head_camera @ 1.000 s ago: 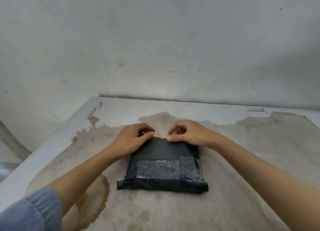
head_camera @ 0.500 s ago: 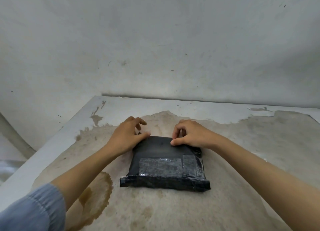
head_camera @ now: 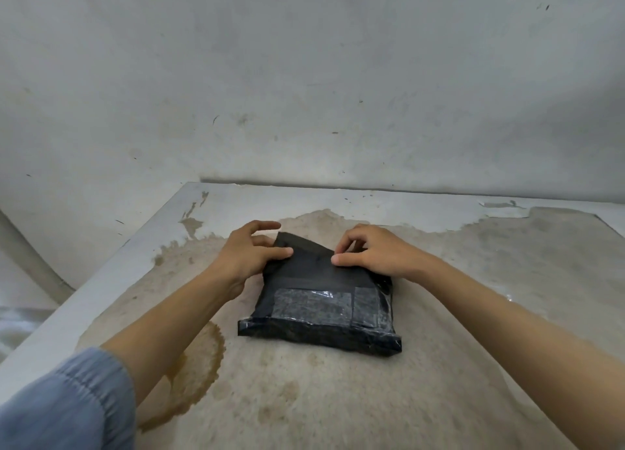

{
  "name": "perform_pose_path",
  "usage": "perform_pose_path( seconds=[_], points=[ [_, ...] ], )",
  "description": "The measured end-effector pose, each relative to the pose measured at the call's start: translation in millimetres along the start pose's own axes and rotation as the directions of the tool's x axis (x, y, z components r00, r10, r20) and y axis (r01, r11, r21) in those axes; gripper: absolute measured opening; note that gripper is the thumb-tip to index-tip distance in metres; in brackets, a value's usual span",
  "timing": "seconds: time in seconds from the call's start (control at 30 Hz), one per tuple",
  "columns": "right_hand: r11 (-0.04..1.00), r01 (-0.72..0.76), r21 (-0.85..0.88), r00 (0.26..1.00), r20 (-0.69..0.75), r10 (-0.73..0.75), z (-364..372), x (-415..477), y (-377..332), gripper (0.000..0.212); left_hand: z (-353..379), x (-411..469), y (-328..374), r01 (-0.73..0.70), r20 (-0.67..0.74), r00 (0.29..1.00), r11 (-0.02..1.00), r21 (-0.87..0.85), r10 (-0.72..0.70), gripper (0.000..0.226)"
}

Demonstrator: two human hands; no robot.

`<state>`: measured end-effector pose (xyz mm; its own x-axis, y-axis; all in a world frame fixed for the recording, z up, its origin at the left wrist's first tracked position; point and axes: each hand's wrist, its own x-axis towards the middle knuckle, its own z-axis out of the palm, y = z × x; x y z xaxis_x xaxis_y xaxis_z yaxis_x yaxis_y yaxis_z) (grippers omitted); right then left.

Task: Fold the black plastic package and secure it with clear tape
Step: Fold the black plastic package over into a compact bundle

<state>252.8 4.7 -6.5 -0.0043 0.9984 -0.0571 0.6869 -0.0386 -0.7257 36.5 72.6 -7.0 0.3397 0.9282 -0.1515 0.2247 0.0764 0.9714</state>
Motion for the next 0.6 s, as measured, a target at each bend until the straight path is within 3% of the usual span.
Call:
perform_pose_path(
  seconds=[0.13,0.33,0.6],
  points=[
    [0.992,-0.021,0.121,1.000,0.013,0.020,-3.8,-4.7,-2.7,0.016,0.3,-6.5,-0.4,-0.088,0.027,0.996,0.996,-0.034,0.089,0.044],
    [0.986,-0.120,0.118,0.992,0.046,0.115,-9.9,-6.9,-1.3,0.022,-5.5,-8.2,1.6,-0.202,0.139,0.971,0.979,0.040,0.195,0.029],
    [0.962,-0.171,0.214,0.985,0.038,0.167,-21.3,-12.5,4.1,0.020,-14.5,2.7,5.0,-0.221,0.175,0.966,0.958,0.185,0.189,0.013]
  ],
)
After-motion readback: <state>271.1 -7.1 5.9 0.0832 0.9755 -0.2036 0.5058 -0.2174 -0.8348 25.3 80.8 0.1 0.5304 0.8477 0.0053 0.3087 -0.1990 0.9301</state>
